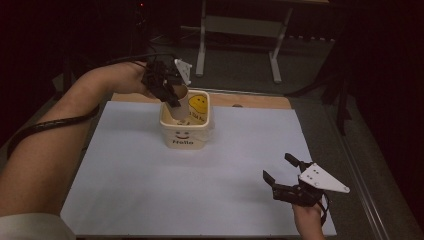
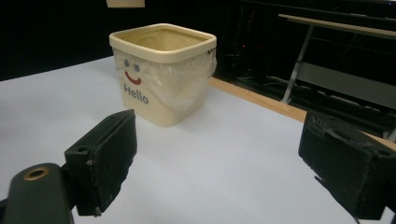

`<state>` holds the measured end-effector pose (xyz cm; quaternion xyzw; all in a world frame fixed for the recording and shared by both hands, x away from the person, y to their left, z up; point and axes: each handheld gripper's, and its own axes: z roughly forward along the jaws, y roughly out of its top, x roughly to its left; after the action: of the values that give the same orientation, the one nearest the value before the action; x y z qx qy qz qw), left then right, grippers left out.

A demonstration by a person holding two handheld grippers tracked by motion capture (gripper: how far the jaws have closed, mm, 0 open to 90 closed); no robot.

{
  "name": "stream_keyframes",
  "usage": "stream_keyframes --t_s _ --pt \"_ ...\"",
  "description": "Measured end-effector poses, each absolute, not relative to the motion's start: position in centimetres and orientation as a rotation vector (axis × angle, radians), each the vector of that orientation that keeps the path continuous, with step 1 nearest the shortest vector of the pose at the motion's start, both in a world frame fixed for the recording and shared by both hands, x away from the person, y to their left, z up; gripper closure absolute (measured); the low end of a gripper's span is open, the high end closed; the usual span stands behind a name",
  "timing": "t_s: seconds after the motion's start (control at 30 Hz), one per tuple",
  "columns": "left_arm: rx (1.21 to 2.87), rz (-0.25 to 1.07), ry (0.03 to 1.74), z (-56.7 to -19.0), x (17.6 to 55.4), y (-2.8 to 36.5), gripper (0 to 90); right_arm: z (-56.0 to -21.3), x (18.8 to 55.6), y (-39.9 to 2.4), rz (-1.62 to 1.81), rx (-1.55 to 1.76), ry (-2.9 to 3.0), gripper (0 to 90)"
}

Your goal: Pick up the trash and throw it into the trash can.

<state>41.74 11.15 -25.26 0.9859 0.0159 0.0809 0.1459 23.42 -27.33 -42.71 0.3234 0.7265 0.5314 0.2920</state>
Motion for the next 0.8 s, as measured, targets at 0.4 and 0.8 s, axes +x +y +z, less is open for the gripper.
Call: stream_keyframes --t_s 0.4,0.8 --pt "2.855 0.268 0.051 -25.4 43.6 10.8 88.7 -42.8 23.4 -27.3 1.414 0.861 1.942 11.5" --pt "2.855 0.311 0.028 -25.5 45.0 9.9 88.7 -42.9 23.5 -27.3 1.416 0.87 1.948 11.6"
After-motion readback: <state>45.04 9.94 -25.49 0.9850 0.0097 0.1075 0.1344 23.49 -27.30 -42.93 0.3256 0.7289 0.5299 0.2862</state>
